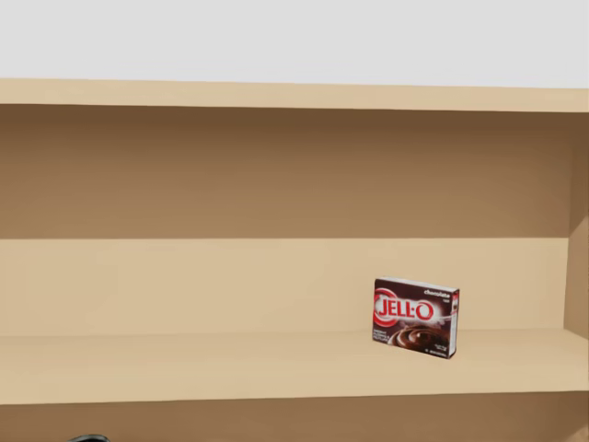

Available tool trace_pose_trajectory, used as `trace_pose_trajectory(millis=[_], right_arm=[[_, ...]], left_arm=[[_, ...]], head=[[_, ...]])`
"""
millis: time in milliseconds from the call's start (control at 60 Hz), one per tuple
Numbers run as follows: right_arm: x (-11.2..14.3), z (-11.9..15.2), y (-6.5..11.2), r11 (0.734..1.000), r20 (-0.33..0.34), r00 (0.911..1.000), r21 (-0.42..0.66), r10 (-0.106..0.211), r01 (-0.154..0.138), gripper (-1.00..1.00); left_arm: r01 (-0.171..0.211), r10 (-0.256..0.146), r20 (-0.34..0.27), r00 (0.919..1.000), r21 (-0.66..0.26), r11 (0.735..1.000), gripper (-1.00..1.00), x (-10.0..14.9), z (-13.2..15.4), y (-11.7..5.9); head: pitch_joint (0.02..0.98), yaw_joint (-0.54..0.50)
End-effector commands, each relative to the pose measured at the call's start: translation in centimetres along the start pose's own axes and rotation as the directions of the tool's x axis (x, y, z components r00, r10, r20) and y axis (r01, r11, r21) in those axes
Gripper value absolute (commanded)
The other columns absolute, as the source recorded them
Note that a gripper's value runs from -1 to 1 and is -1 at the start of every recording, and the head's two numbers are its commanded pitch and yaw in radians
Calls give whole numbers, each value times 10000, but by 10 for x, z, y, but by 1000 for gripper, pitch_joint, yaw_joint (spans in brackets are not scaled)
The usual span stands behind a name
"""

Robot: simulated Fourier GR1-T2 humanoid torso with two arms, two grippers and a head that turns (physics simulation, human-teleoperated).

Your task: Look through the shelves, find the gelatin box, and take it.

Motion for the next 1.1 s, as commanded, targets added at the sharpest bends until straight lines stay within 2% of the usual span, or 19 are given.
trace_pose_trajectory(millis=[17, 100, 217, 300, 667, 800, 1100], right_arm=[[-1, 2, 1, 9997, -13, 9998, -160, -178, 178, -1000], [-1, 1, 1, 9992, -40, 9992, 113, -395, 395, -1000], [-1, 0, 0, 9997, -181, 9995, -15, -261, 261, -1000], [0, 0, 0, 9996, -206, 9994, -28, -276, 276, -1000], [0, 1, 1, 9997, -363, 9990, 76, -248, 251, -1000], [0, 1, 2, 9994, -461, 9986, 213, -273, 283, -1000], [-4, 2, 7, 9986, -686, 9975, 485, -161, 194, -1000]], left_arm=[[-44, 44, 5, 10000, 27, 10000, -1000, 0, 0, 1], [-59, 59, 14, 10000, 19, 10000, -1000, 1, 0, 1], [-67, 67, 11, 10000, 19, 10000, -1000, 1, 0, 1], [-69, 69, 9, 10000, 27, 10000, -1000, 1, 0, 1], [-103, 103, 69, 9999, -18, 9999, -1000, 2, 1, 0], [-82, 82, 71, 9999, -19, 10000, -1000, 2, 1, 0], [-19, 19, 68, 10000, -91, 10000, -1000, 3, 2, -1]], head=[[85, -57], [91, -57], [129, -57], [165, -56], [403, -5], [503, 36], [642, 171]])
